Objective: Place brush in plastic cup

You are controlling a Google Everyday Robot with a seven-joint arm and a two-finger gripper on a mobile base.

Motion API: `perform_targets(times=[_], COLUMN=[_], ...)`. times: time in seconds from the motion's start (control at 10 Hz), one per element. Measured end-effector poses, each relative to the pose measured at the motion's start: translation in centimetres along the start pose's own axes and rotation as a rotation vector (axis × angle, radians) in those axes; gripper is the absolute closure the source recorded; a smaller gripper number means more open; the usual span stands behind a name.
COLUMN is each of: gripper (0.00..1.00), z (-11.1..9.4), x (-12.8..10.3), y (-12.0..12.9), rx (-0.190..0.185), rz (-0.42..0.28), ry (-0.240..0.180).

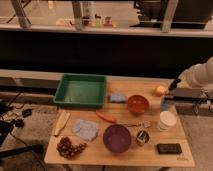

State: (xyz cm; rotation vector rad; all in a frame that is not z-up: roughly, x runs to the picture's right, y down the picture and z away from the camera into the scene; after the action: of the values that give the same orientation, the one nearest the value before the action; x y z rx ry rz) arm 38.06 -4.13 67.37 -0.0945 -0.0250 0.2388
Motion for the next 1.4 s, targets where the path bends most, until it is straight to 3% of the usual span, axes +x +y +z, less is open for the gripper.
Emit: perform_targets(times=[1.4], gripper=[1.00], z=[1.6], x=[-0.8], y=[-0.1], rx=[-0.031], rz=[-0.026], ry=[-0.012])
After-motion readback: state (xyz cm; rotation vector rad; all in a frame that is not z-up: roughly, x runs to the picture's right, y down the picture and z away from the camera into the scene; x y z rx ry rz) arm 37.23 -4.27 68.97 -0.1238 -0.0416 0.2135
